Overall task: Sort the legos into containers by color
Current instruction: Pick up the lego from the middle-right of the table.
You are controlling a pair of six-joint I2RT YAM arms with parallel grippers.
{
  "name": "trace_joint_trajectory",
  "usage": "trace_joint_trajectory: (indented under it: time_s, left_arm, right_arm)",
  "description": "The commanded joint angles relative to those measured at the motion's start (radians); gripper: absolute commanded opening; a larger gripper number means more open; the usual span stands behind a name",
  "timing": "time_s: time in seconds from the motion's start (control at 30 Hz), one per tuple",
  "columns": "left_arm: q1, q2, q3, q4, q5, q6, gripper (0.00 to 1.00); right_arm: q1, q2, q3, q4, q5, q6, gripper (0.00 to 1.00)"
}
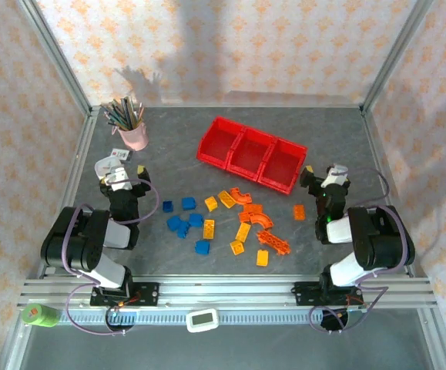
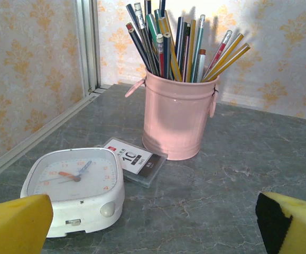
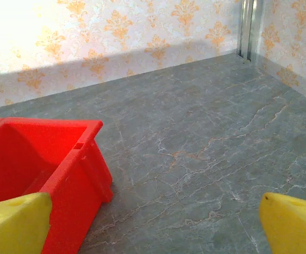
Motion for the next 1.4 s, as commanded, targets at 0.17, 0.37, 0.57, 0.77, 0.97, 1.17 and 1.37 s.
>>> trace_joint_trajectory:
  time_s: [0.17,0.37,0.57,0.77,0.97,1.17,1.37]
  left_arm:
    - [-0.001,0.005,0.020,0.013,0.018,0.017,0.99]
    - [-0.001,0.005,0.021,0.012,0.019,0.017,0.99]
    - [-0.001,0.004,0.021,0.012,0.020,0.018,0.99]
    - [-0.001,0.005,0.021,0.012,0.020,0.016,0.99]
    - [-0.001,0.004,0.020,0.015,0.023,0.017,0.99]
    - [-0.001,-0.040,-0.002,0.022,0.018,0.014,0.99]
    - [0.000,-0.243,-0.012,-0.130,0.015,0.009,0.99]
  right_arm:
    - [-0.001,-0.005,0.002,0.038,-0.007,-0.015,1.00]
    - [-0.001,-0.006,0.002,0.037,-0.007,-0.015,1.00]
    - [-0.001,-0.006,0.004,0.037,-0.007,-0.015,1.00]
    - [-0.001,-0.005,0.003,0.037,-0.007,-0.015,1.00]
    - [-0.001,-0.006,0.002,0.038,-0.007,-0.015,1.00]
    - [0.005,-0.041,0.003,0.013,0.000,-0.018,1.00]
    - [0.006,-0.191,0.064,-0.236,0.045,0.033,1.00]
